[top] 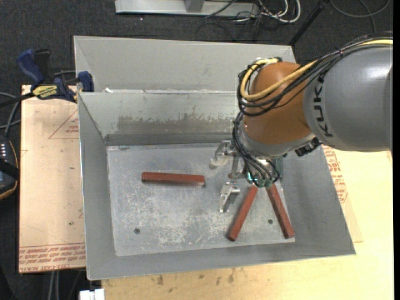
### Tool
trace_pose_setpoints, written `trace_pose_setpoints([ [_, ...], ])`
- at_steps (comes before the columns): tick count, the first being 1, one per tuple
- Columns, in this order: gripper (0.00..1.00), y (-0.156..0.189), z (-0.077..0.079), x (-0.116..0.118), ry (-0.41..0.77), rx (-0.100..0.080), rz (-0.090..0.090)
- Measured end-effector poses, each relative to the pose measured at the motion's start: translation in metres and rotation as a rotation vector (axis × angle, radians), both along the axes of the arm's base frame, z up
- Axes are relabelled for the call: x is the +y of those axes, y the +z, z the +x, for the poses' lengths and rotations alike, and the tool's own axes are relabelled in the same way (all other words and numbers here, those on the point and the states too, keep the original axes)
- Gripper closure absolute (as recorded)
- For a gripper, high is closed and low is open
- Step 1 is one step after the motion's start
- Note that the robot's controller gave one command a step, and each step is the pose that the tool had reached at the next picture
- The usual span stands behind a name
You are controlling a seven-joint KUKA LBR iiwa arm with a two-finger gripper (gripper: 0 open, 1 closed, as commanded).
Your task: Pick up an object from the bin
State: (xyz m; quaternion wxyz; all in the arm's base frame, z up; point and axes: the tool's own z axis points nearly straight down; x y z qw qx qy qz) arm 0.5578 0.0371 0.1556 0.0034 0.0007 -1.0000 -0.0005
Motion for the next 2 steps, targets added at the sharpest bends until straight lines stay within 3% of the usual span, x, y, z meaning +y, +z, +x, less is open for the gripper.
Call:
trace_pose_setpoints([
  [1,0.00,0.004,0.002,0.000,-0.001,-0.007,0.000],
  [2,0.00,-0.049,-0.020,-0.036,0.161,-0.015,0.001],
])
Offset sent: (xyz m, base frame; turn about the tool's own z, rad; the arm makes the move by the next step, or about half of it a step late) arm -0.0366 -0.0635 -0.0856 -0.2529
